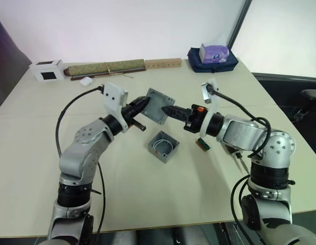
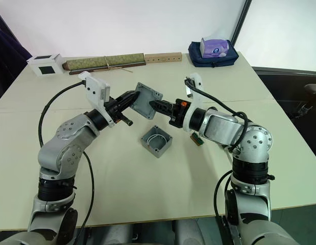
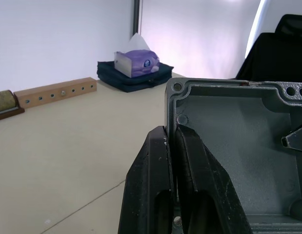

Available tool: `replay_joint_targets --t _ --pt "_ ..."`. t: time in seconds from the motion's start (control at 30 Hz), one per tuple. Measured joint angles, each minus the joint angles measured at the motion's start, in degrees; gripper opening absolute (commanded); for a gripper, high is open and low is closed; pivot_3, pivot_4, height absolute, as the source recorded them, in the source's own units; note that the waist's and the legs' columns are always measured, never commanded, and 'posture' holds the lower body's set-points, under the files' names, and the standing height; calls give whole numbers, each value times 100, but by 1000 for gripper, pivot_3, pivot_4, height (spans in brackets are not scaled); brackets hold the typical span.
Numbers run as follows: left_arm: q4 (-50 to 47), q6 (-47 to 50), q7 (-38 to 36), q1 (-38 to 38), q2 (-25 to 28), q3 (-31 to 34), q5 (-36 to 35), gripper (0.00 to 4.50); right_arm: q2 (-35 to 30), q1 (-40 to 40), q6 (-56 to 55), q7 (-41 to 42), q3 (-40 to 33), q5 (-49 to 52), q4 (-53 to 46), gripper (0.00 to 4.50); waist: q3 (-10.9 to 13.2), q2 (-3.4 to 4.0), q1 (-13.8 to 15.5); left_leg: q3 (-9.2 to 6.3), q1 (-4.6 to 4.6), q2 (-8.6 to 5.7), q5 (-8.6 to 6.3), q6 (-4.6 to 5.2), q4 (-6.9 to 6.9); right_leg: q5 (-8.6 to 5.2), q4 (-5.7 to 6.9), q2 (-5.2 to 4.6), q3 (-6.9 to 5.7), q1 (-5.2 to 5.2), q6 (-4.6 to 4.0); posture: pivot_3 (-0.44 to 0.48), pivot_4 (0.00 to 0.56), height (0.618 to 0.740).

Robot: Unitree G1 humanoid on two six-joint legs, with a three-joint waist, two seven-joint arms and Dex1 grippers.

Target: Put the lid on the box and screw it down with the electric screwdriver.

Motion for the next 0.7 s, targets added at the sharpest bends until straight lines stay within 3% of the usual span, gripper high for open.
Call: replay_joint_targets --t 0.07,0.1,0.13,0.3,0.43,0.6,0.7 --pt "-2 20 7 1 11 -5 -21 0 -103 0 -52 1 70 57 -5 217 0 0 0 0 -1 0 0 0 0 0 -1 0 0 0 0 0 150 740" --pt "-7 48 21 -1 12 3 -60 673 -139 0 -73 16 93 54 -17 217 0 0 -1 0 -1 0 0 0 0 0 -2 0 0 0 0 0 150 740" --pt "-15 141 27 -2 36 20 -130 899 -243 0 -79 93 133 -11 -73 217 1 2 0 0 -1 0 0 0 0 0 -2 0 0 0 0 0 150 740" --pt "-15 578 -218 -2 479 262 -582 2894 -844 -71 -372 991 514 -1056 -755 217 4 4 -17 0 -1 6 0 1 -6 -1 -4 6 0 -7 1 0 150 740" --pt "-23 985 -898 19 1298 552 -1161 4462 -1834 -75 -1424 2198 1613 -3257 -1423 217 5 5 -14 1 -1 9 0 0 -22 -3 -15 11 0 -15 -1 0 150 740" --pt "-77 1177 -1580 233 1966 672 -1571 4462 -2592 188 -3148 3226 2681 -5613 -1598 217 6 2 -3 7 -1 7 0 0 -39 -3 -29 5 1 -17 -1 0 150 740" --pt "-28 1183 -2271 393 2689 639 -1614 4462 -3122 574 -4895 3529 3497 -7792 -1624 217 7 1 1 11 -1 2 3 -6 -62 -4 -33 1 2 -28 -2 0 150 740"
